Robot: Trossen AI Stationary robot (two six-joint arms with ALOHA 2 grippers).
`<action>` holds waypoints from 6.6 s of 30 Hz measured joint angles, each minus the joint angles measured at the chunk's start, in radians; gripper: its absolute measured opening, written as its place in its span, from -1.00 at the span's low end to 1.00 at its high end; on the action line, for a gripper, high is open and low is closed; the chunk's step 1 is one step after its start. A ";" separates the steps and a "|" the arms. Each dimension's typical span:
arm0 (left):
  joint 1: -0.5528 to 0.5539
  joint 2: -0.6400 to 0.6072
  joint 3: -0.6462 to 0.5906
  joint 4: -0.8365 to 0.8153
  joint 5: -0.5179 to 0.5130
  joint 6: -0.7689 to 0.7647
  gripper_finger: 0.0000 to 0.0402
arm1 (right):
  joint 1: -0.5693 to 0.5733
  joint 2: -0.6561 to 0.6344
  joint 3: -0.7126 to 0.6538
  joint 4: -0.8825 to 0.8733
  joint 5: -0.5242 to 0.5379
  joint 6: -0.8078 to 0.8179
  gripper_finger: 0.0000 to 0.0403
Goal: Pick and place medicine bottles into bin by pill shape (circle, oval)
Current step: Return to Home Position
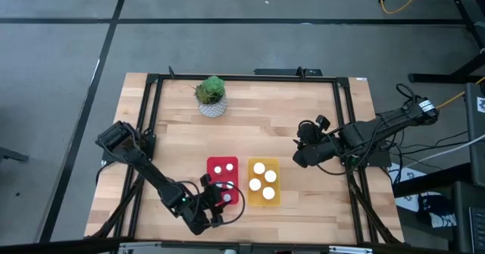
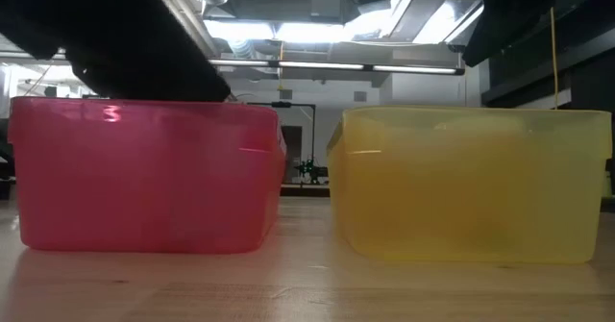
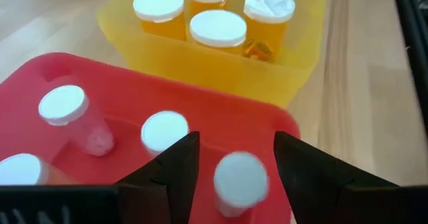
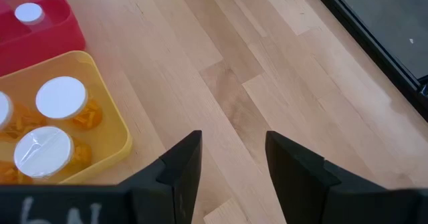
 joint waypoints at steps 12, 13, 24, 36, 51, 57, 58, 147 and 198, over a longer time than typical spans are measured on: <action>-0.002 -0.042 0.002 0.009 -0.001 0.008 -0.08 | 0.000 0.000 0.000 0.000 0.000 0.000 -0.17; -0.002 -0.042 0.002 0.011 -0.001 0.008 -0.08 | 0.000 0.000 0.000 0.000 0.000 -0.001 -0.17; 0.000 -0.198 0.002 0.011 -0.009 0.063 -0.10 | 0.000 0.000 0.000 0.004 -0.001 -0.005 -0.17; 0.005 -0.328 0.002 0.023 -0.032 0.169 -0.10 | 0.000 0.000 0.000 0.006 -0.002 -0.008 -0.17; 0.113 -0.401 0.000 0.002 0.177 0.330 -0.10 | 0.000 0.000 0.000 0.030 -0.020 -0.159 -0.17; 0.203 -0.479 0.000 -0.068 0.320 0.473 -0.10 | -0.022 -0.028 0.000 0.023 -0.028 -0.242 -0.17; 0.217 -0.498 0.000 -0.102 0.341 0.477 -0.10 | -0.031 -0.048 0.000 0.013 -0.031 -0.249 -0.17; 0.595 -1.488 -1.040 0.248 0.597 0.610 -0.10 | -0.097 -0.975 -0.758 0.618 0.026 -0.271 -0.17; 0.595 -1.489 -1.040 0.249 0.597 0.610 -0.10 | -0.099 -0.974 -0.941 0.866 0.035 -0.548 -0.17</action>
